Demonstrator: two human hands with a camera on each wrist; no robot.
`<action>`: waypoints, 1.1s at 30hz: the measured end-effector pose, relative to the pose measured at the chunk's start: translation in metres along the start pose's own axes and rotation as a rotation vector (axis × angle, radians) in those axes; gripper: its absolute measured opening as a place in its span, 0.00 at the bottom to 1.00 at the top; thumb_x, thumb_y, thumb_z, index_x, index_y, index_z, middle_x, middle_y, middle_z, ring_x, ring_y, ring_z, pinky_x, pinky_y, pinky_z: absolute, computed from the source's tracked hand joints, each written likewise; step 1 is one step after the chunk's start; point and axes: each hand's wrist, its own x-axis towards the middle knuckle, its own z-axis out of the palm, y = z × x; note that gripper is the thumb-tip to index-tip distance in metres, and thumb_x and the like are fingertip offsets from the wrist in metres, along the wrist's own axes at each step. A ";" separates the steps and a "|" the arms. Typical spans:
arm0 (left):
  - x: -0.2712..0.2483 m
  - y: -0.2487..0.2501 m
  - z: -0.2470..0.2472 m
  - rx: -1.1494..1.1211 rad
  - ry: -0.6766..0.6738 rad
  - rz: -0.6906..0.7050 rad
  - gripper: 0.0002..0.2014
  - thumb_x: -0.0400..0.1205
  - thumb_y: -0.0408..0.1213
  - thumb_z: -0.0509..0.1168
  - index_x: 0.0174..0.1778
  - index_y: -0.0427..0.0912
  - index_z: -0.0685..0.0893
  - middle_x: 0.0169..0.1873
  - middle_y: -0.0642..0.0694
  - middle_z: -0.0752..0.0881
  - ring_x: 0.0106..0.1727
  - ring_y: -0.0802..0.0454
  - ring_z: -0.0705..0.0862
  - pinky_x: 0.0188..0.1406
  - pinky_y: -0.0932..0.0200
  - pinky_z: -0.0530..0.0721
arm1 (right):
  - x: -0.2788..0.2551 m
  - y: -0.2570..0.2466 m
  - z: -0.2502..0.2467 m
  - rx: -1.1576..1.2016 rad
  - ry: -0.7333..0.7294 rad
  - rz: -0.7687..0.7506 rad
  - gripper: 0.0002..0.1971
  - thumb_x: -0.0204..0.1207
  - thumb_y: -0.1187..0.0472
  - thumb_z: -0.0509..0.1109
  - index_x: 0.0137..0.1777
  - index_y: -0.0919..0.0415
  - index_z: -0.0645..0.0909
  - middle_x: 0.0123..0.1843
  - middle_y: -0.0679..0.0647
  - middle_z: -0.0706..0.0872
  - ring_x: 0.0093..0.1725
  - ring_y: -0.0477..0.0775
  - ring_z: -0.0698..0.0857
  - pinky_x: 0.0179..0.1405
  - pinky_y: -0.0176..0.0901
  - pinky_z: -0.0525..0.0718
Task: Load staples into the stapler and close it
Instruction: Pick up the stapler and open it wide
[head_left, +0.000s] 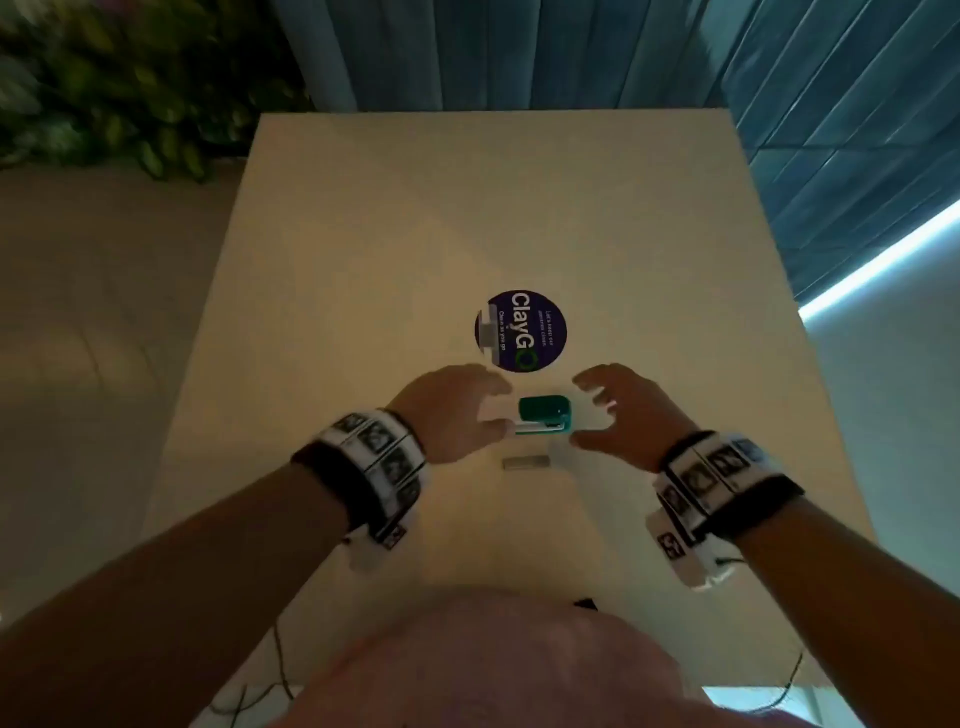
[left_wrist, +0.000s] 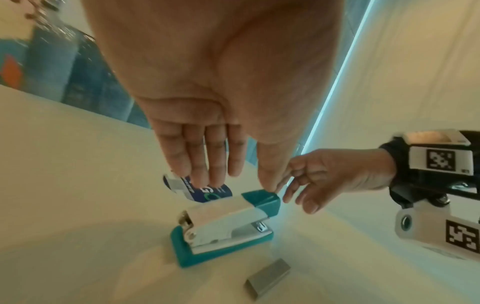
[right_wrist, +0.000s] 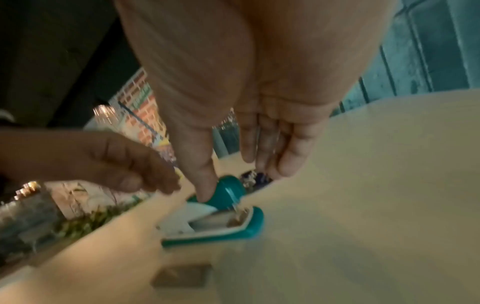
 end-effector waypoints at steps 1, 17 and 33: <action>0.012 0.003 0.003 -0.015 0.000 0.017 0.26 0.76 0.51 0.66 0.68 0.45 0.73 0.67 0.43 0.79 0.65 0.44 0.78 0.65 0.46 0.78 | 0.008 0.002 0.005 0.005 -0.012 0.015 0.31 0.60 0.63 0.82 0.63 0.58 0.74 0.56 0.53 0.79 0.50 0.52 0.78 0.51 0.44 0.78; 0.051 0.017 0.013 0.148 -0.004 0.203 0.14 0.74 0.44 0.67 0.52 0.40 0.81 0.48 0.41 0.84 0.47 0.42 0.82 0.42 0.51 0.79 | 0.036 0.018 0.020 -0.061 -0.029 0.011 0.20 0.57 0.64 0.81 0.51 0.59 0.83 0.44 0.52 0.82 0.44 0.53 0.82 0.47 0.41 0.78; -0.033 -0.101 0.000 -0.314 0.365 -0.022 0.15 0.62 0.50 0.69 0.44 0.54 0.81 0.43 0.58 0.86 0.44 0.63 0.83 0.44 0.71 0.83 | 0.034 0.024 0.025 0.011 0.031 0.017 0.22 0.58 0.64 0.82 0.52 0.61 0.81 0.43 0.50 0.79 0.41 0.47 0.78 0.37 0.22 0.70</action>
